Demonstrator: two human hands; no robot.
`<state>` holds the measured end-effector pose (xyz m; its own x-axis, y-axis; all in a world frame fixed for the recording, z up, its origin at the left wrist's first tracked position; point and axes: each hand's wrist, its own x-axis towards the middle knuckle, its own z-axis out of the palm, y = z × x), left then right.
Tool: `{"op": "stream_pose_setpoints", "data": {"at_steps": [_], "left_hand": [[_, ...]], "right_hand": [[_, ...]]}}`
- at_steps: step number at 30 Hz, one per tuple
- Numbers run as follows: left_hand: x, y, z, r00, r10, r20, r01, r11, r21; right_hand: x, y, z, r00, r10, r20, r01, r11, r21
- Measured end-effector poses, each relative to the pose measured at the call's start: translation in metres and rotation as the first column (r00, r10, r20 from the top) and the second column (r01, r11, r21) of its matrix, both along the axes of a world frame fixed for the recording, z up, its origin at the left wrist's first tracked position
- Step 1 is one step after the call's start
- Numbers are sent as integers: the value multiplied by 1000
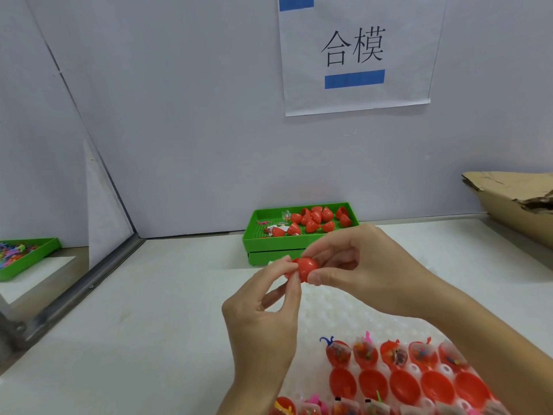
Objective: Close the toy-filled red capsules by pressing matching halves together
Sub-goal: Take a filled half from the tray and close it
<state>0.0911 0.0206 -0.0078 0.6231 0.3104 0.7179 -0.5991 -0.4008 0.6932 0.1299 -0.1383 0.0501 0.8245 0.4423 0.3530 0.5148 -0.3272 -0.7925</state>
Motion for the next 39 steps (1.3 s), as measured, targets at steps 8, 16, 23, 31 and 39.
{"op": "stream_pose_setpoints", "data": {"at_steps": [8, 16, 23, 31, 39], "left_hand": [[1, 1, -2, 1000, -3, -21, 3, 1000, -13], [3, 4, 0, 1000, 0, 21, -3, 988, 151], [6, 8, 0, 998, 2, 61, -18, 964, 264], [2, 6, 8, 991, -122, -51, 116, 989, -94], [5, 9, 11, 918, -367, -147, 321, 909, -264]], "right_hand": [[0, 0, 1, 1000, -8, -6, 8, 1000, 8], [0, -1, 0, 999, -35, -4, 35, 999, 17], [1, 0, 0, 998, -65, -14, 66, 996, 58], [1, 4, -4, 998, -58, -14, 59, 997, 56], [4, 3, -7, 998, 1, -60, 8, 990, 138]]}}
